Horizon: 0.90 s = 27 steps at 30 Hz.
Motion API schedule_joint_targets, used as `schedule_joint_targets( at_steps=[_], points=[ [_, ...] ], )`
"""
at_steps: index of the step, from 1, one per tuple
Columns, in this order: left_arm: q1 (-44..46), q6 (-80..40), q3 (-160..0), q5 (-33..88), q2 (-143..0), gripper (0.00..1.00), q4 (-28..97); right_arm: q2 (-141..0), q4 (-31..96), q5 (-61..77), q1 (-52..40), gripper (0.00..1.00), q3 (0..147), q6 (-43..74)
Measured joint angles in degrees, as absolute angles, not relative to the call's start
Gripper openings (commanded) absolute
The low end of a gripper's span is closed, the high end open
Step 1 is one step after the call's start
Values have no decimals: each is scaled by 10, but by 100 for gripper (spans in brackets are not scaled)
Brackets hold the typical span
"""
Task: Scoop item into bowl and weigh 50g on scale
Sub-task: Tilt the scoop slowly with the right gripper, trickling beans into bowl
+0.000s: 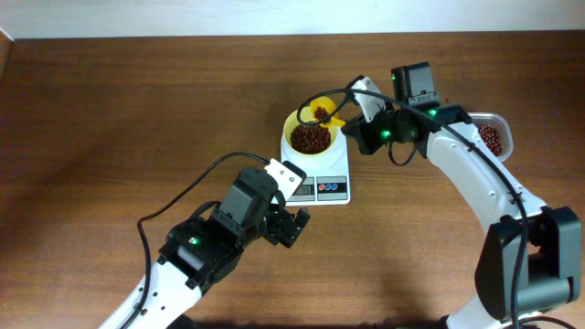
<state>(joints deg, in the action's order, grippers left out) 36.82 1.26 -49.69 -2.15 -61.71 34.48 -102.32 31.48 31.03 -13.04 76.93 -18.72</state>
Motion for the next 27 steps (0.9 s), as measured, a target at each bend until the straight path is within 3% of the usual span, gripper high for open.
schedule_joint_targets(
  at_steps=[27],
  points=[
    [368,13,-497,-22,-617,99,345,-1023,339,309,-130,4,769,-214]
  ],
)
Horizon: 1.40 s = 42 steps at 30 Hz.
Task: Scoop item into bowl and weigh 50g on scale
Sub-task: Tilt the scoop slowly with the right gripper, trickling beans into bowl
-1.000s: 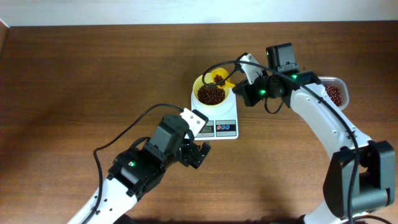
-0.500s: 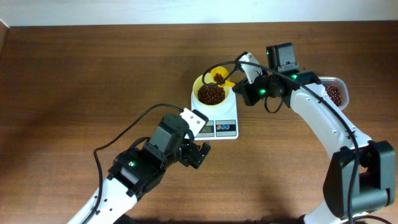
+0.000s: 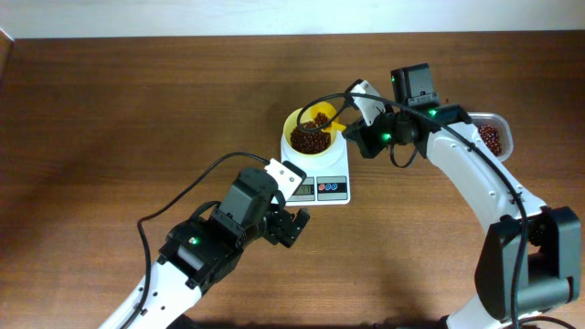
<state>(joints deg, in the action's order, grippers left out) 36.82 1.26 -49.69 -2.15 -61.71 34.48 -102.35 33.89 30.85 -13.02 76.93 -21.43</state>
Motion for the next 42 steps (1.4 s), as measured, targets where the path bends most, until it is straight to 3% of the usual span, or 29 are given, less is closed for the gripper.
schedule_joint_targets(
  at_steps=[42],
  points=[
    [368,13,-497,-22,-617,99,345,-1024,351,283,-130,4,769,-223]
  ],
)
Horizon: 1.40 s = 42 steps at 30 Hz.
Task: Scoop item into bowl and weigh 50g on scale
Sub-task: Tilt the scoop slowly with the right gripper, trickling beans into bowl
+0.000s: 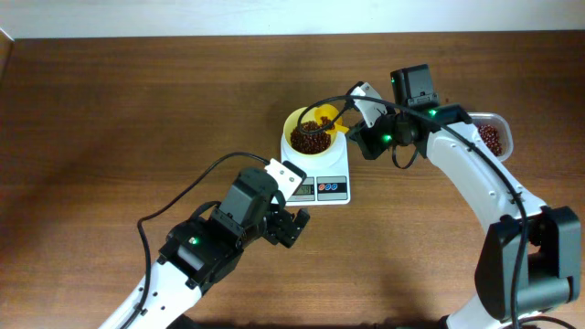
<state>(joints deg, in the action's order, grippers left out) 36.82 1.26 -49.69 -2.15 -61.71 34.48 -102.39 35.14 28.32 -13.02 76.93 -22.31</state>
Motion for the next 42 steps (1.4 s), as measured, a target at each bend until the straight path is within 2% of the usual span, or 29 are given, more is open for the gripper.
schedule_joint_targets(
  at_steps=[42],
  points=[
    [368,13,-497,-22,-617,99,345,-1024,368,285,-130,4,769,-229]
  ],
)
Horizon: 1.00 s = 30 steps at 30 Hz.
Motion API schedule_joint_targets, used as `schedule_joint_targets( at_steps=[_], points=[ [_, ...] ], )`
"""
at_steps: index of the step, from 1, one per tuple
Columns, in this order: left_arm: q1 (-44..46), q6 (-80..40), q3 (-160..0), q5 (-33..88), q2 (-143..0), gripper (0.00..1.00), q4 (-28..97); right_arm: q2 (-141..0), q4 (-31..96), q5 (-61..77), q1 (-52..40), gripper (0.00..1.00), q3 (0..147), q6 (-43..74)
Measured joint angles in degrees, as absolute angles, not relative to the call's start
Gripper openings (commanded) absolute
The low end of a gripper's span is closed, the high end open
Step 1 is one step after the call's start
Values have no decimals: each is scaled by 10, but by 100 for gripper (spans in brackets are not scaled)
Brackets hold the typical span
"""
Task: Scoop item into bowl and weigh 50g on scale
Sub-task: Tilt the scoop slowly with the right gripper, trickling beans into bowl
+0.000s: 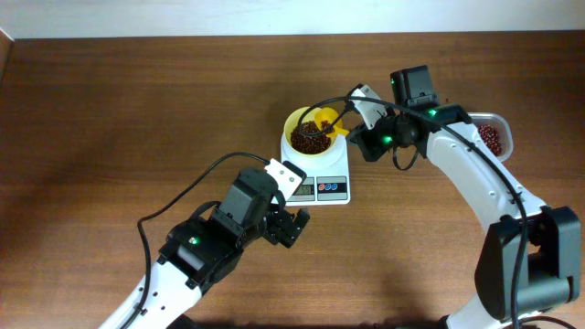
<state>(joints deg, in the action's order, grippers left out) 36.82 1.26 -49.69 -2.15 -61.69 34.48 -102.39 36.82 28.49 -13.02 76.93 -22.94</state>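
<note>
A yellow bowl holding dark red beans stands on the white scale at the table's middle. My right gripper is just right of the bowl and shut on the handle of a yellow scoop. The scoop's head hangs tilted over the bowl's far right rim, with a few beans in it. My left gripper rests low on the table, in front of the scale's left corner, open and holding nothing. The scale's display is too small to read.
A clear container of red beans sits at the far right, behind the right arm. Black cables loop from both arms, one of them across the bowl's far side. The left arm stretches from the lower left.
The scoop has dipped a little lower into the bowl and less of its yellow shows. Both arms are otherwise where they were.
The scoop, loaded with beans, was held over the bowl's far rim. It then sat lower and more tilted over the bowl's right side, and it stays there now with fewer beans showing. The left arm never moved.
</note>
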Motion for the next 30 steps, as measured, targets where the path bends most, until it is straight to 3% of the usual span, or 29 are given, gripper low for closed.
schedule_joint_targets(
  at_steps=[30],
  points=[
    [368,13,-497,-22,-617,99,345,-1024,351,285,-133,4,769,-235]
  ],
)
